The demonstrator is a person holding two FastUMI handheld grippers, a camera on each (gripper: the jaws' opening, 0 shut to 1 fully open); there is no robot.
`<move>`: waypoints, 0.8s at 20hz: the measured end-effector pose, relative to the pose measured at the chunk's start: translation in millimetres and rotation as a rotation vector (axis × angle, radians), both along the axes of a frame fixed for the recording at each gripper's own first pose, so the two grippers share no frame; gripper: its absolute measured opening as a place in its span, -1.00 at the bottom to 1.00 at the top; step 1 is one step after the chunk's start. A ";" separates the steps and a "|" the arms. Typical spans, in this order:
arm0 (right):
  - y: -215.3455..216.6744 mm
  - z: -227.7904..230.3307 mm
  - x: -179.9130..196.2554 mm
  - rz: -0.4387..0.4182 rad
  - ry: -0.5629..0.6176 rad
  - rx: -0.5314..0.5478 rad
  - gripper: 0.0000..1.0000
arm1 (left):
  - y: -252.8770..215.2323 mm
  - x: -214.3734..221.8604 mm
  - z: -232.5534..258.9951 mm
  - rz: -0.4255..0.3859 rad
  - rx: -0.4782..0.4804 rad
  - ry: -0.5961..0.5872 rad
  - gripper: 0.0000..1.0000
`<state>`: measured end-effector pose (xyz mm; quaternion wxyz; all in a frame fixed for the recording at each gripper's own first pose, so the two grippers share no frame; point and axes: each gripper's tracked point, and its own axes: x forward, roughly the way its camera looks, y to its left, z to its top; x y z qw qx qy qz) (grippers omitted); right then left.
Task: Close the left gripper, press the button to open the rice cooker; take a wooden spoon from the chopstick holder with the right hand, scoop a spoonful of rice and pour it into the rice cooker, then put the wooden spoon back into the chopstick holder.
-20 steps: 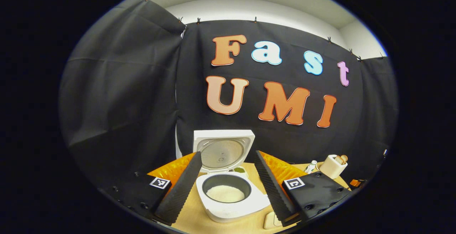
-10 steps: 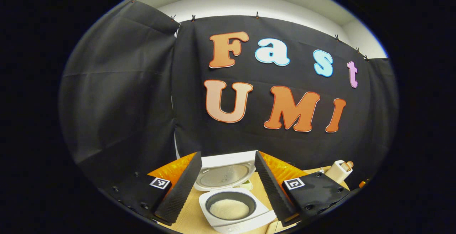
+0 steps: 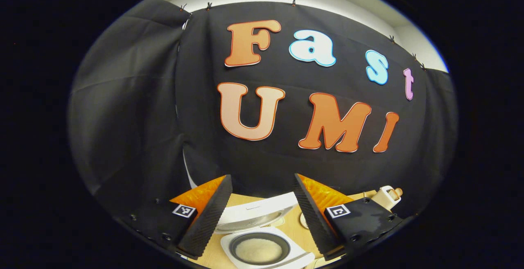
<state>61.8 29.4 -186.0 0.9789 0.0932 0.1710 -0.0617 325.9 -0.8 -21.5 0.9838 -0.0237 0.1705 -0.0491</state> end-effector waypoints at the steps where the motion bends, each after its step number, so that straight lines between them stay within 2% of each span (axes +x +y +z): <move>1: -1.6 -1.8 -0.8 -0.008 0.005 -0.001 0.90 | 4.8 8.4 -10.2 0.009 0.009 0.022 0.99; 8: -7.5 0.2 -1.6 -0.032 0.014 0.007 0.89 | 20.7 42.2 -78.0 0.046 0.007 0.185 1.00; 16: -9.8 5.3 2.2 -0.038 0.013 0.042 0.89 | 29.8 47.7 -117.9 0.079 -0.031 0.257 1.00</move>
